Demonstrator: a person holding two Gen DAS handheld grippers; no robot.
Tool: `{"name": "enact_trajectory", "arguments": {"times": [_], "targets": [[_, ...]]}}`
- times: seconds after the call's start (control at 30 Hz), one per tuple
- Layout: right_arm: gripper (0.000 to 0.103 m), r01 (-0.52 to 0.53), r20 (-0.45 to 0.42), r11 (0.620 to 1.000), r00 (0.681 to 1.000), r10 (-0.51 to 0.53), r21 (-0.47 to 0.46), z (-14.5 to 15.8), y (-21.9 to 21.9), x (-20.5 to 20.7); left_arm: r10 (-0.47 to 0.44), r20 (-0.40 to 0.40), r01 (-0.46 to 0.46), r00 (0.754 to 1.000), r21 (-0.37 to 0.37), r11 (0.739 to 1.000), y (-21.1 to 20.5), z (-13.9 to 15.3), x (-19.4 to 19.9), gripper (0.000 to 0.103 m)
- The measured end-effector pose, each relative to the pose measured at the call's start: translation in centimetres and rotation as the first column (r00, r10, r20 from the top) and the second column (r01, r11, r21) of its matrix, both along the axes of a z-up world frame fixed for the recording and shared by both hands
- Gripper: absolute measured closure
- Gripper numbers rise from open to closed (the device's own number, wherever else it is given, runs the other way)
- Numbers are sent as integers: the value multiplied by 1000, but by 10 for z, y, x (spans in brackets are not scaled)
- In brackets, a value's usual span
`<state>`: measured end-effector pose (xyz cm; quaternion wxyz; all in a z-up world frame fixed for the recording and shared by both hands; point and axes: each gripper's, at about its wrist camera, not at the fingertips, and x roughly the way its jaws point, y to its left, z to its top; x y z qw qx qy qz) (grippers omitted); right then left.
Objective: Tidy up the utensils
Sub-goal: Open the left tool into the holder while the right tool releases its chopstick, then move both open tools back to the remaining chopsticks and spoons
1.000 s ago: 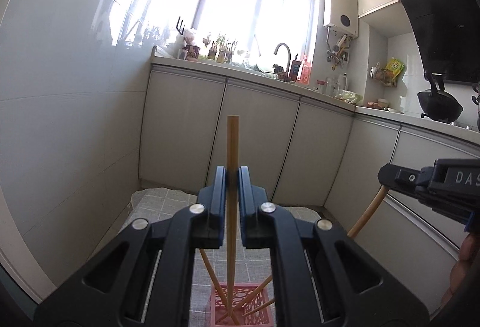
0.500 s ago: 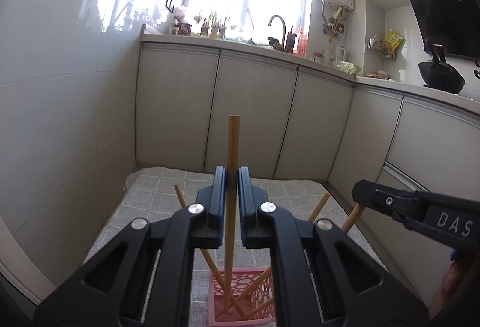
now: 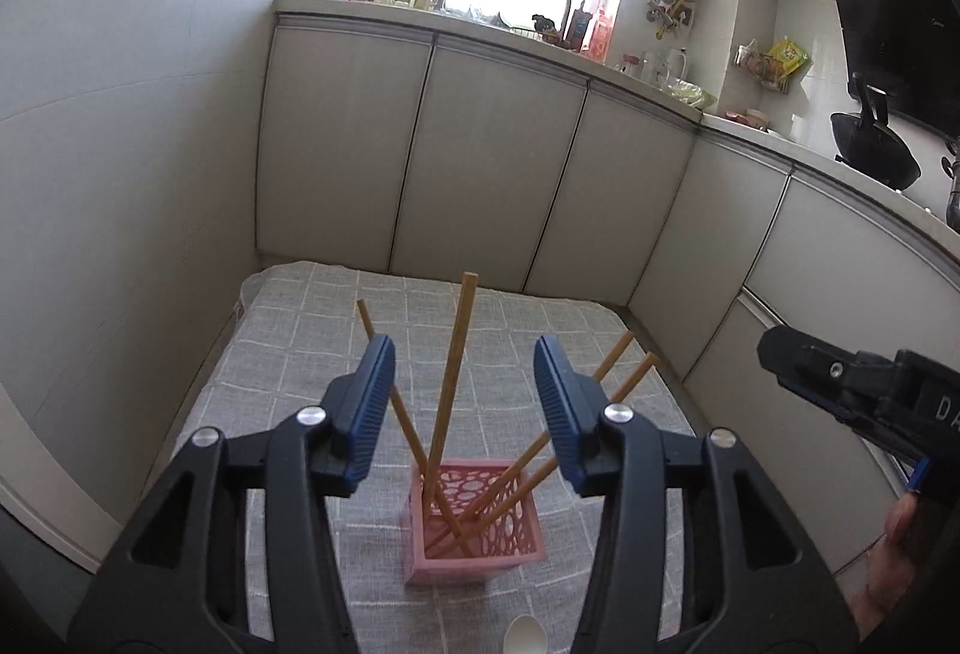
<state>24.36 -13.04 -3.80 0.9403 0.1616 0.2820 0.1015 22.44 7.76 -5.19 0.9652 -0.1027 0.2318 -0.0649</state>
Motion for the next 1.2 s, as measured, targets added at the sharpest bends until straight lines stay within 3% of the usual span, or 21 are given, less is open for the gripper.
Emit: {"name": "enact_trajectory", "arguments": {"times": [0.2, 0.33, 0.43, 0.63, 0.8, 1.07, 1.2], "targets": [[43, 17, -79, 1000, 997, -19, -19, -2, -22, -40, -43, -94, 48, 995, 56, 997, -5, 6, -26, 24], [35, 26, -120, 998, 992, -32, -51, -5, -33, -66, -70, -173, 86, 982, 90, 992, -9, 0, -41, 19], [30, 20, -149, 998, 988, -29, -60, -11, -39, -82, -86, -243, 107, 966, 74, 991, -9, -8, -47, 17], [24, 44, -230, 997, 971, -60, -71, -35, -51, -109, -134, -392, 143, 910, -7, 990, -11, -36, -51, 15], [22, 80, -326, 993, 940, -103, -85, -66, -68, -125, -117, -469, 152, 875, 36, 988, -18, -58, -58, 15], [19, 150, -476, 985, 862, -175, -91, -124, -89, -150, -174, -594, 251, 786, 48, 967, -51, -95, -58, 15], [19, 184, -543, 981, 818, -189, -64, -149, -99, -155, -203, -641, 324, 740, 76, 943, -79, -115, -57, 15]]}}
